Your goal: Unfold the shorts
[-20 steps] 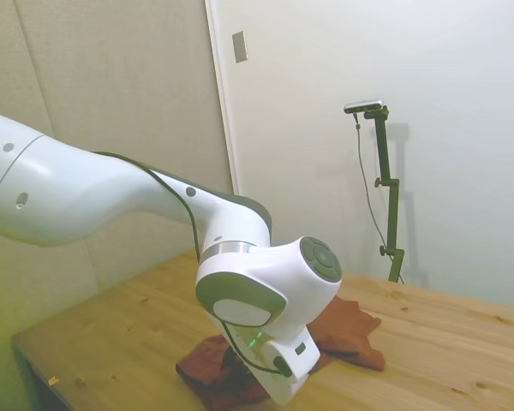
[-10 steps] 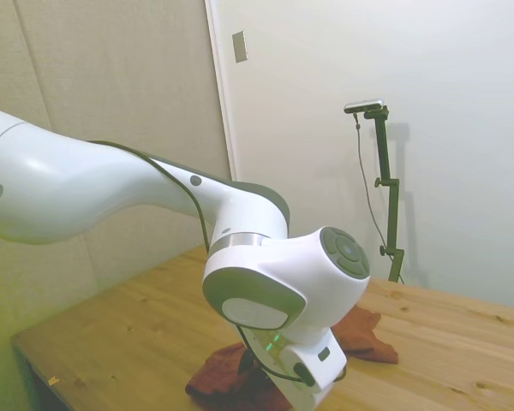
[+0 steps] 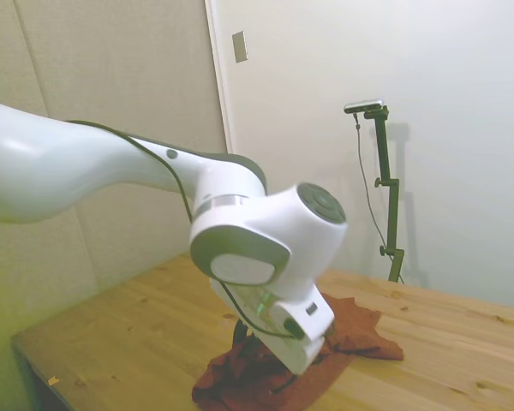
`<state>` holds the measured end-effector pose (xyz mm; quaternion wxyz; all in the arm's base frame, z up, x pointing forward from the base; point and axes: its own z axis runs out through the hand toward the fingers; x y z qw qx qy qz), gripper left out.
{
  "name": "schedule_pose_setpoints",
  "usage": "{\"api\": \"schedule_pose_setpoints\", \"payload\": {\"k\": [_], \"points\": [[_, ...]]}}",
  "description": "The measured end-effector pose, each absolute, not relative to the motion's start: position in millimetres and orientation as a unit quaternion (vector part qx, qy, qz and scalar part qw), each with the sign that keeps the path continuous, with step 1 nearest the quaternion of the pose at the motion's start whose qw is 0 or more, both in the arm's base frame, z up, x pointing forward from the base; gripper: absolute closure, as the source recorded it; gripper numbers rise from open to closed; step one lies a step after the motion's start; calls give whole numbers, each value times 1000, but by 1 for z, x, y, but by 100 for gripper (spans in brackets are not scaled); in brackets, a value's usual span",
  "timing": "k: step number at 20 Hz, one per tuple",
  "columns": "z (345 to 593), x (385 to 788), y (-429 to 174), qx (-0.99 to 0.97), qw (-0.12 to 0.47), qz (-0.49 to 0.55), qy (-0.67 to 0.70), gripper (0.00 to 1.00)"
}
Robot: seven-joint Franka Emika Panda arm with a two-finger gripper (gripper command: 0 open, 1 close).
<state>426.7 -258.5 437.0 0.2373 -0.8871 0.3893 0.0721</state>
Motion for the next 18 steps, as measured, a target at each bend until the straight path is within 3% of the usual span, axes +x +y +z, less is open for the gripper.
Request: {"api": "schedule_pose_setpoints", "payload": {"k": [8, 18], "points": [[463, 402, -133, -929, 71, -22, 363, 100], [455, 427, -86, -939, 52, -36, 338, 100]]}}
